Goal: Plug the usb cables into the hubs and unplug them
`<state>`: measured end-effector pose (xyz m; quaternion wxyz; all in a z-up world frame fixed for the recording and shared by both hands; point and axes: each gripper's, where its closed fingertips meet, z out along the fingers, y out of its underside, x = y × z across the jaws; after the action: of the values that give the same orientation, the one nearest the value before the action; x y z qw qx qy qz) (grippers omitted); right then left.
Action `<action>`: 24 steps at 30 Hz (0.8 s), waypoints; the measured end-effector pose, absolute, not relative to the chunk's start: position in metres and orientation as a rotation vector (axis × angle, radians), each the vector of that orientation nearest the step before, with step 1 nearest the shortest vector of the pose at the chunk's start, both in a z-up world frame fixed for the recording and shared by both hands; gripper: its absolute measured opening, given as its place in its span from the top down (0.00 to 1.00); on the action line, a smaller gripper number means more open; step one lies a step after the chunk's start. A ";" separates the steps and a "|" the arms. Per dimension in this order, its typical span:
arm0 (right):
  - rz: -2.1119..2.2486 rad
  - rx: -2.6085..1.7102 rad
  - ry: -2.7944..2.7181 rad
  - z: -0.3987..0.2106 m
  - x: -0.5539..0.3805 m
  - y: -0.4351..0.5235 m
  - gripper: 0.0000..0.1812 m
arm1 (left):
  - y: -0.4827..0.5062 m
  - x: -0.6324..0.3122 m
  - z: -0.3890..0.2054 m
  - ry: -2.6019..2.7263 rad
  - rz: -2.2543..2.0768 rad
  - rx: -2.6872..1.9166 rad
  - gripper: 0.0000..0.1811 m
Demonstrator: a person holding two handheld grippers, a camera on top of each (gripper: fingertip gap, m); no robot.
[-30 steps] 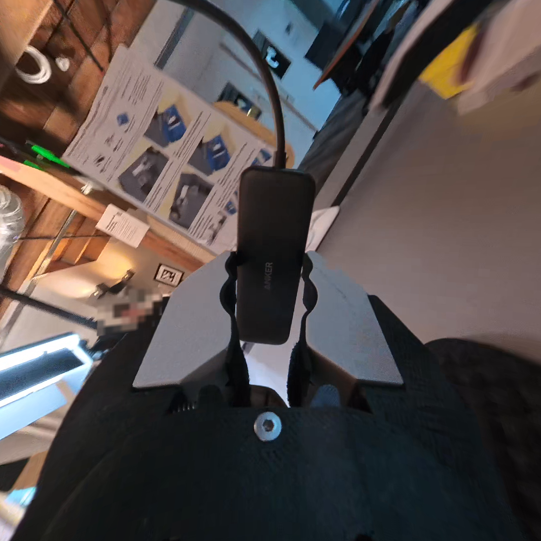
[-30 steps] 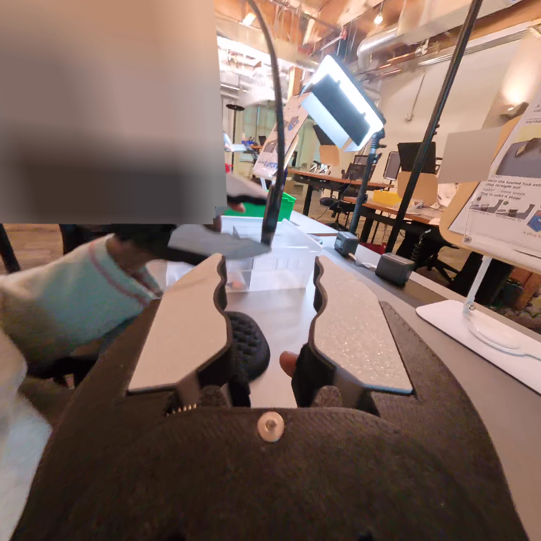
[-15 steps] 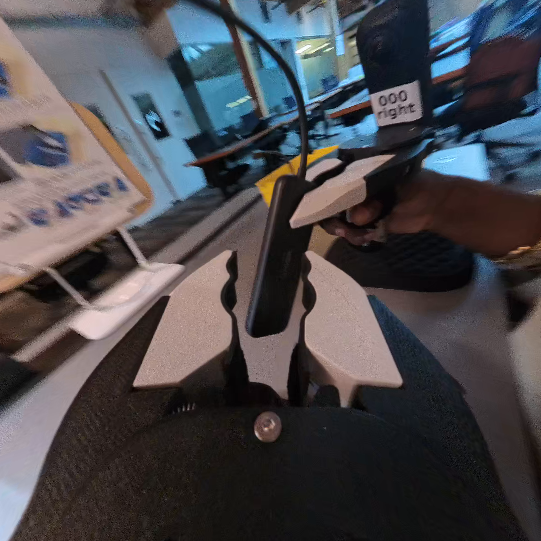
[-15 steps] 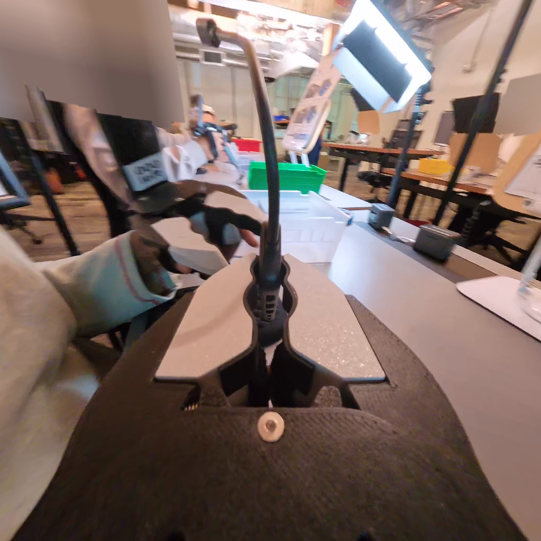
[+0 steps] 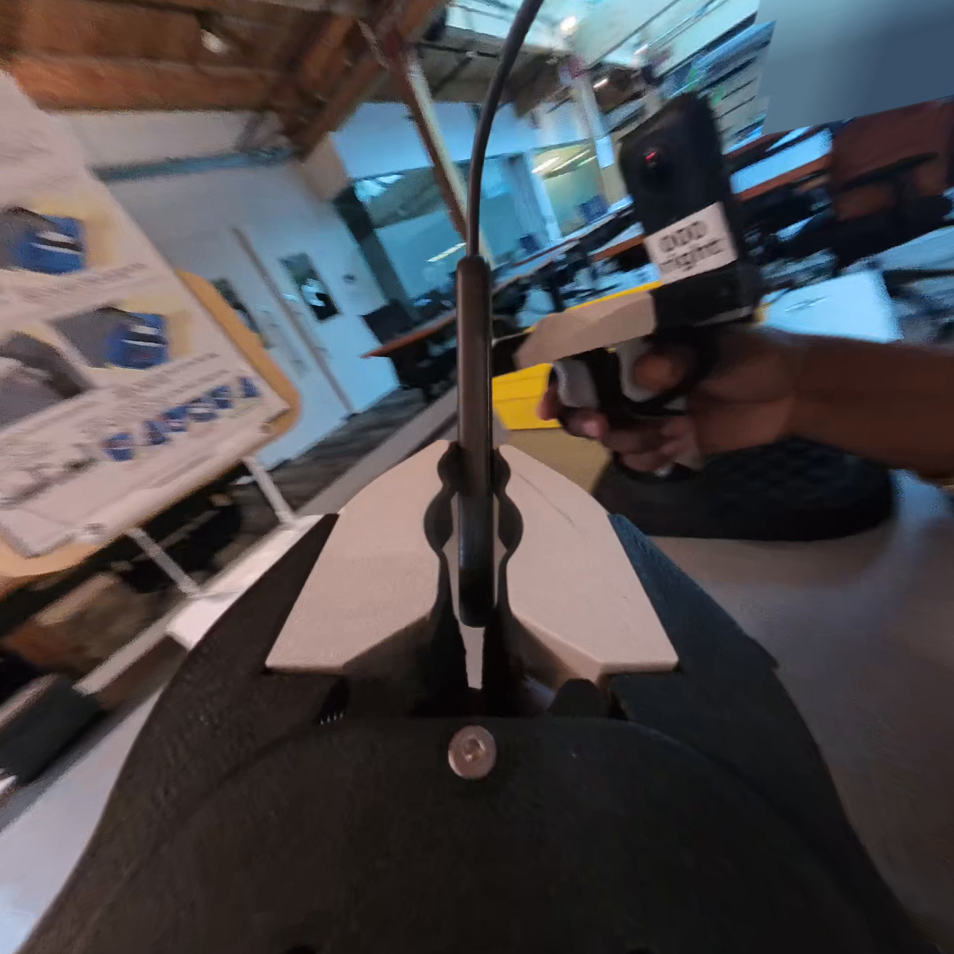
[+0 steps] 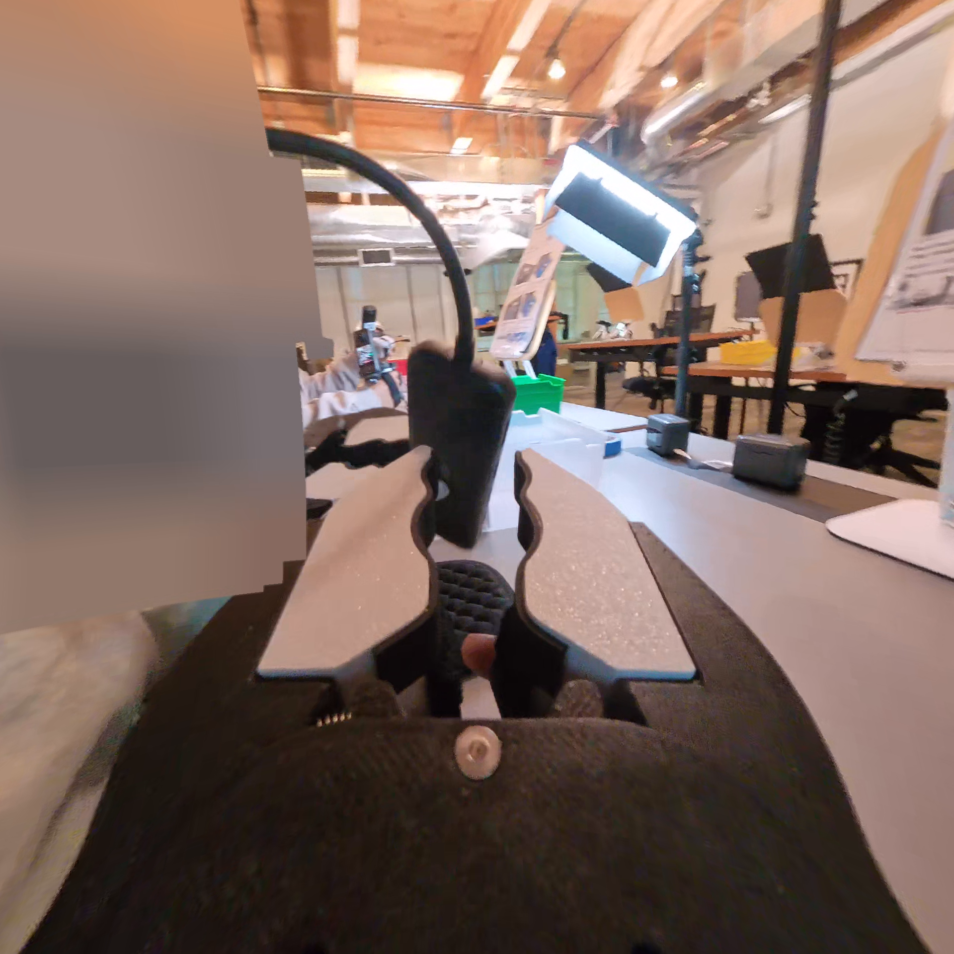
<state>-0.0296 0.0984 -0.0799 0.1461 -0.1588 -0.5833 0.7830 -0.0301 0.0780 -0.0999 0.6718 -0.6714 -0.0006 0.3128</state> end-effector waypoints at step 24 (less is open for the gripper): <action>2.520 -0.931 -1.602 -0.098 -0.048 0.076 0.88 | 0.081 -0.051 -0.107 0.240 1.840 -1.526 0.92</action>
<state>-0.0481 0.0763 -0.0977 0.0066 -0.2977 -0.5121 0.8056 -0.0505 0.0807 -0.1071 0.3612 -0.5923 0.0930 0.7142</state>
